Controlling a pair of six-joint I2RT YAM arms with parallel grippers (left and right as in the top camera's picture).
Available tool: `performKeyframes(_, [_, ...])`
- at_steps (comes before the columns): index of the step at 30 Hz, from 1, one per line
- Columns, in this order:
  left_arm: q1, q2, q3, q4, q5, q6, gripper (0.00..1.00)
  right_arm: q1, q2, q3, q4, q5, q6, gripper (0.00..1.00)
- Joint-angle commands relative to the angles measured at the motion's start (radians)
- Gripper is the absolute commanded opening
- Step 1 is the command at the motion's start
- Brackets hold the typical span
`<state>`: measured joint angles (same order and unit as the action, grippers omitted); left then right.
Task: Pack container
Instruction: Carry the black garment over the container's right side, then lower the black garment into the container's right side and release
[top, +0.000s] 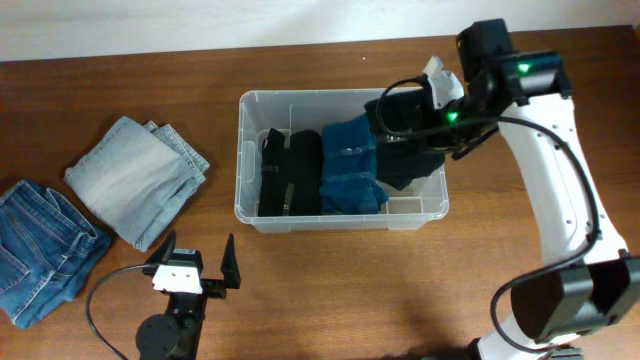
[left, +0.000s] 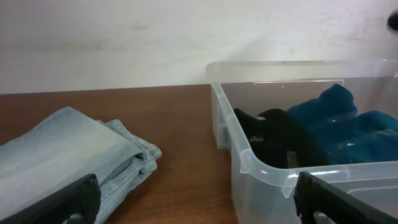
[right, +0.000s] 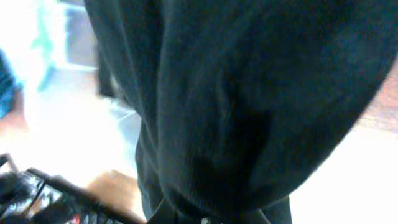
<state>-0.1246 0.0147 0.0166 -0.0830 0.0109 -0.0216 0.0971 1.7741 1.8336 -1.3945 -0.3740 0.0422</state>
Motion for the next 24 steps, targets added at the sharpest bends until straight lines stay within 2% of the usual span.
performKeyframes(1, [0.005, -0.008, -0.008, 0.000, -0.007, 0.015, 1.00, 0.001, 0.002, -0.089, 0.056, 0.069, 0.072, 0.08])
performKeyframes(9, [0.005, -0.008, -0.008, 0.000, -0.007, 0.015, 1.00, 0.002, 0.002, -0.302, 0.267, 0.072, 0.072, 0.08])
performKeyframes(16, [0.005, -0.008, -0.008, 0.000, -0.007, 0.015, 1.00, 0.003, 0.002, -0.375, 0.334, 0.082, 0.071, 0.09])
performKeyframes(24, [0.005, -0.008, -0.008, 0.000, -0.007, 0.015, 1.00, 0.062, 0.002, -0.375, 0.341, 0.208, 0.070, 0.32])
